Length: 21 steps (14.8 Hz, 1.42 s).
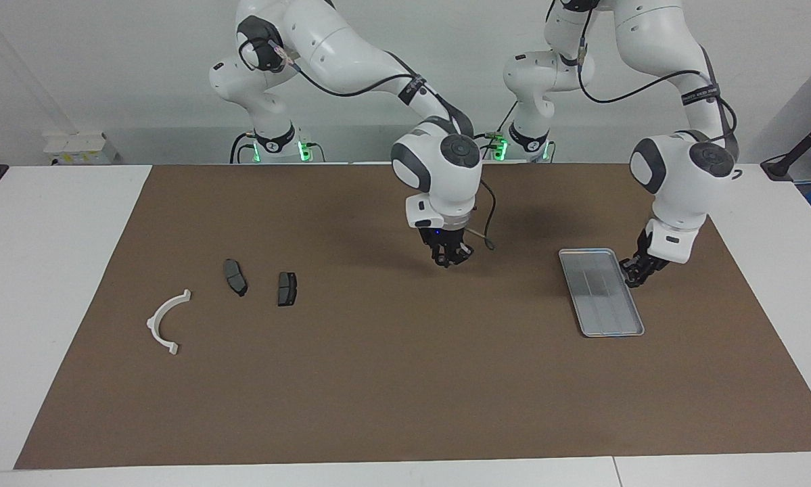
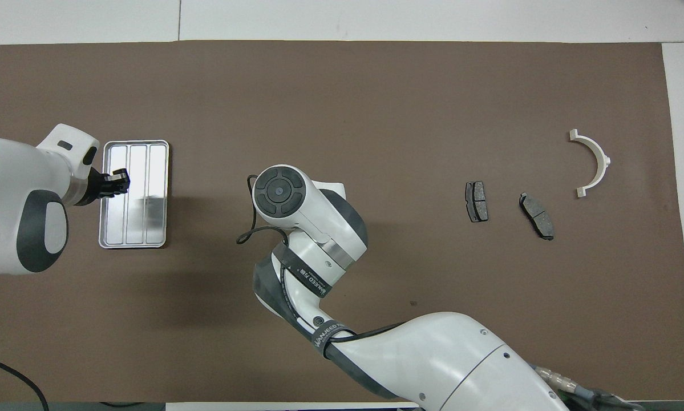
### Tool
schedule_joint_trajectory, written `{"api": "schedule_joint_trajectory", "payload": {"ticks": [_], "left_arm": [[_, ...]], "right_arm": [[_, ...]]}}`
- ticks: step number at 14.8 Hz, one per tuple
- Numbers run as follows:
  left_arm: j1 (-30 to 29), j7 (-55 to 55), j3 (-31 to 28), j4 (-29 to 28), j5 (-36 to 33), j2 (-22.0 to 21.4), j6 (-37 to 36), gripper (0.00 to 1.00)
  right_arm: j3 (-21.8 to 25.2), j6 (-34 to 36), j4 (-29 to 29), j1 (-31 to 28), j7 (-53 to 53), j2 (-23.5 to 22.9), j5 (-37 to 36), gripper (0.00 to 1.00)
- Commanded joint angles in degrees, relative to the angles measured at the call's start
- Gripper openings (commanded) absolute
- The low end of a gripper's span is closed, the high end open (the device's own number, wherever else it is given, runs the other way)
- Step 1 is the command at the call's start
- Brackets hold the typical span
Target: Pick bearing gear from pile to tray
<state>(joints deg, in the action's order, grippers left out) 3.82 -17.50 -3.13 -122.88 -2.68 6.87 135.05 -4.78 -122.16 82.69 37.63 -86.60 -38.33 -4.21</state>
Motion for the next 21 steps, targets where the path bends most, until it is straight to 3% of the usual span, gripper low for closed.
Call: {"api": "schedule_joint_trajectory", "payload": {"ticks": [1, 4, 5, 6, 11, 16, 17, 19, 20, 21], "left_arm": [[1.7, -2.9, -0.7, -4.6, -0.8, -3.4, 1.4, 0.0], [1.7, -3.2, -0.7, -7.3, -0.8, -4.1, 2.4, 0.0], [1.6, -3.2, -0.7, -8.2, -0.8, -4.2, 3.1, 0.0], [1.6, -3.2, -0.7, -8.8, -0.8, -4.3, 3.7, 0.0], [0.8, -3.2, -0.7, -12.3, -0.8, -4.3, 6.2, 0.0], [0.6, -2.9, -0.7, -13.6, -0.8, -4.3, 7.8, 0.0], [0.5, -2.6, -0.7, -13.8, -0.8, -4.3, 7.8, 0.08], [0.2, -2.1, -0.7, -13.6, -0.8, -4.2, 7.8, 0.77], [0.1, -2.0, -0.7, -13.1, -0.8, -4.1, 7.3, 0.93], [0.1, -2.0, -0.7, -12.0, -0.8, -3.9, 6.6, 1.0]], "right_arm": [[-0.2, -2.4, 1.1, -0.3, -0.9, -0.2, -1.2, 0.0], [-0.1, -1.7, 1.1, -0.4, -0.9, -0.1, -1.7, 0.0], [0.0, -1.2, 0.8, -0.4, -1.0, -0.1, -1.8, 0.72], [0.1, -0.5, 0.5, -0.8, -1.0, 0.1, -2.0, 1.0], [-0.1, 1.0, -0.9, -6.5, 1.1, 2.2, -1.5, 1.0], [-0.5, 3.5, -0.6, -12.9, 14.0, 5.2, -0.8, 1.0], [-0.6, 4.6, -0.6, -14.8, 19.6, 5.9, -0.1, 1.0], [-0.5, 7.3, -0.5, -17.9, 29.7, 7.6, 2.8, 1.0], [-0.5, 9.0, -0.5, -19.6, 33.8, 8.2, 2.9, 1.0], [-0.4, 10.5, -0.5, -21.5, 38.6, 9.1, 2.9, 1.0]]}}
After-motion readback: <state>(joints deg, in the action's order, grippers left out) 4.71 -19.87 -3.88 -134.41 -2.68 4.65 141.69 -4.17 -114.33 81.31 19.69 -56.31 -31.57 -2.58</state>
